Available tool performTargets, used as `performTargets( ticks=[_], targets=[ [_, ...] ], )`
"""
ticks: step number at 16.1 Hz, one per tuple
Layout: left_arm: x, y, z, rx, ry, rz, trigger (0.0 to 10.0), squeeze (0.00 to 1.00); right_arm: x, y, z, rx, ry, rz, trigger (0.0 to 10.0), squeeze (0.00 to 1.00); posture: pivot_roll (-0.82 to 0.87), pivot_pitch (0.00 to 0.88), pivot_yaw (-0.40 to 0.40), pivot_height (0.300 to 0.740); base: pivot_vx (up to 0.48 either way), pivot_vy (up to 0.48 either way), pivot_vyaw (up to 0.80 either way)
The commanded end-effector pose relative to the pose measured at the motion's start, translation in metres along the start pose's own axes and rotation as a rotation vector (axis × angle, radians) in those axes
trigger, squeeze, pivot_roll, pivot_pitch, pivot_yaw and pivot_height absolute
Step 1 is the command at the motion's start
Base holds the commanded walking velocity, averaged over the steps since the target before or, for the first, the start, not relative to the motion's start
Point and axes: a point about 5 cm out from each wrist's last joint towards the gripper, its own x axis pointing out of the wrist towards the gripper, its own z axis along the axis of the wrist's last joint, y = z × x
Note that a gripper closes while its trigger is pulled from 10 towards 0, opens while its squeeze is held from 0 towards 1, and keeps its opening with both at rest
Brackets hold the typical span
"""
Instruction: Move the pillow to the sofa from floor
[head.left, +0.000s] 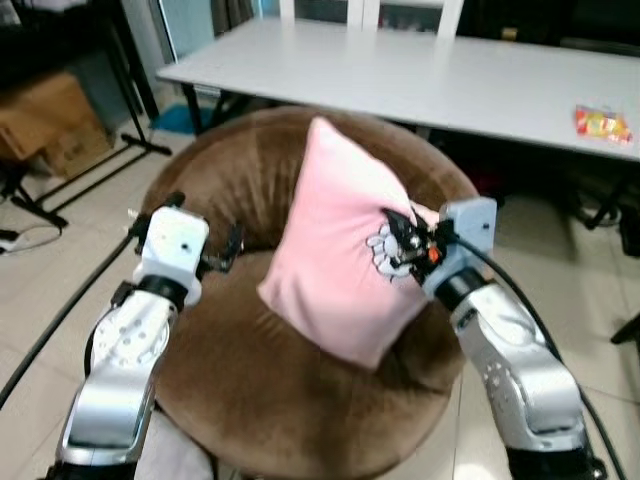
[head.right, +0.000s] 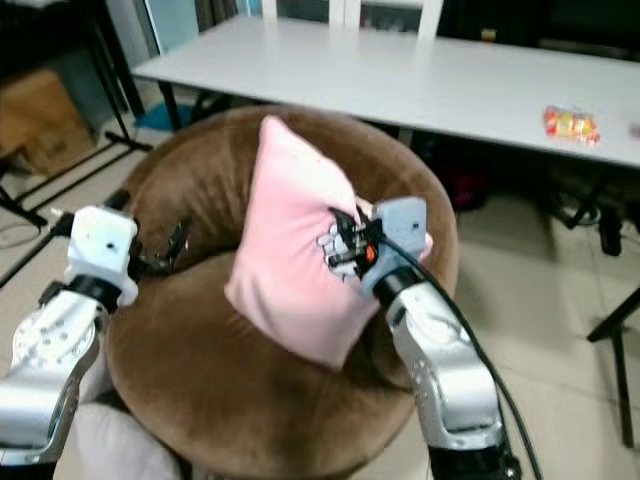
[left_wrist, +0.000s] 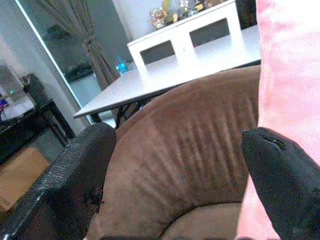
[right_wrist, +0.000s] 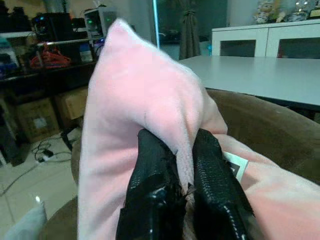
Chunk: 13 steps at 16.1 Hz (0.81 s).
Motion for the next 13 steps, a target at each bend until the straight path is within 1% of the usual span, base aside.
performTargets(
  ticks=[1,4,5,6,8,9,10,11,13],
  targets=[
    [-0.002,-0.003,0.000,0.011,0.004,-0.003,10.0,0.00,0.002,0.004,0.011,-0.003,-0.036,0.048,10.0,0.00,-0.15,0.000,0.025,0.740,0.000,0.000,0.00],
    [-0.007,-0.001,-0.004,0.027,0.034,-0.015,10.0,0.00,0.007,0.010,0.008,0.015,0.001,0.076,10.0,0.00,-0.14,0.000,0.017,0.740,0.000,0.000,0.00],
    [-0.010,0.002,-0.007,0.041,0.052,-0.023,10.0,0.00,0.013,0.009,0.003,-0.009,0.041,0.053,10.0,0.00,-0.14,0.000,0.021,0.740,0.000,0.000,0.00],
    [-0.012,0.003,-0.009,0.050,0.066,-0.040,10.0,0.00,0.020,0.010,0.001,-0.007,0.064,0.044,10.0,0.00,-0.14,0.000,0.026,0.740,0.000,0.000,0.00],
    [-0.018,0.005,-0.014,0.078,0.105,-0.113,10.0,0.00,0.039,0.023,-0.002,0.046,0.129,0.061,10.0,0.00,-0.13,0.000,0.037,0.740,0.000,0.000,0.00],
    [-0.018,0.005,-0.014,0.078,0.105,-0.113,10.0,0.00,0.039,0.023,-0.002,0.046,0.129,0.061,10.0,0.00,-0.13,0.000,0.037,0.740,0.000,0.000,0.00],
    [-0.020,0.005,-0.017,0.088,0.123,-0.144,10.0,0.00,0.045,0.028,-0.004,0.066,0.161,0.070,10.0,0.00,-0.13,0.000,0.042,0.740,0.000,0.000,0.00],
    [-0.024,0.006,-0.020,0.104,0.145,-0.181,10.0,0.00,0.054,0.032,-0.006,0.107,0.195,0.073,10.0,0.00,-0.12,0.000,0.047,0.740,0.000,0.000,0.00],
    [-0.029,0.007,-0.022,0.119,0.175,-0.232,10.0,0.00,0.076,0.034,-0.010,0.198,0.253,0.005,10.0,0.00,-0.12,0.000,0.051,0.740,0.000,0.000,0.00]
  ],
)
